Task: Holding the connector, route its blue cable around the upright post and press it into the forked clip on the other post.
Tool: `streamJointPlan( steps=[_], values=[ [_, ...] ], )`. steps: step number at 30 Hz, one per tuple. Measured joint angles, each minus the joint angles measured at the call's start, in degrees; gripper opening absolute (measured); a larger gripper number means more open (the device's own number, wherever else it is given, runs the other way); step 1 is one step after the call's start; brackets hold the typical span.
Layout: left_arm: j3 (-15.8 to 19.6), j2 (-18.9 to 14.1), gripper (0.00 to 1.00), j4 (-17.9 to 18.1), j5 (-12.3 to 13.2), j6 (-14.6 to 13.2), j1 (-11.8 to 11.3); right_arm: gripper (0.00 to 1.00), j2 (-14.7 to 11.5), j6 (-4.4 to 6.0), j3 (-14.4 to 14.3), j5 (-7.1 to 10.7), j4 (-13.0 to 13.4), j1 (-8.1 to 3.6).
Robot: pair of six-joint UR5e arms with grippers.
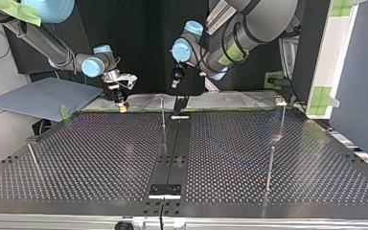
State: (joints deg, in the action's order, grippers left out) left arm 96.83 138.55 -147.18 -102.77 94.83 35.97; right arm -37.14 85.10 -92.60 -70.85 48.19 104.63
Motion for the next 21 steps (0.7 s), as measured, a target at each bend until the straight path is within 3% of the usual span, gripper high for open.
streamJointPlan(
  steps=[7, 13, 21],
  values=[
    [0.01, -0.02, 1.00, -0.05, -1.37, -0.06, 0.01, 0.00, 0.00, -0.05, 0.00, 0.00, -0.09, 0.02],
    [0.01, -0.80, 1.00, -0.12, -4.61, -0.26, 0.10, 0.00, 0.02, -0.08, 0.00, 0.00, -0.10, 0.07],
    [0.02, -3.36, 1.00, -0.19, -8.77, -2.53, 0.41, 0.00, 0.05, -0.09, -0.01, 0.00, -0.10, 0.09]
  ],
)
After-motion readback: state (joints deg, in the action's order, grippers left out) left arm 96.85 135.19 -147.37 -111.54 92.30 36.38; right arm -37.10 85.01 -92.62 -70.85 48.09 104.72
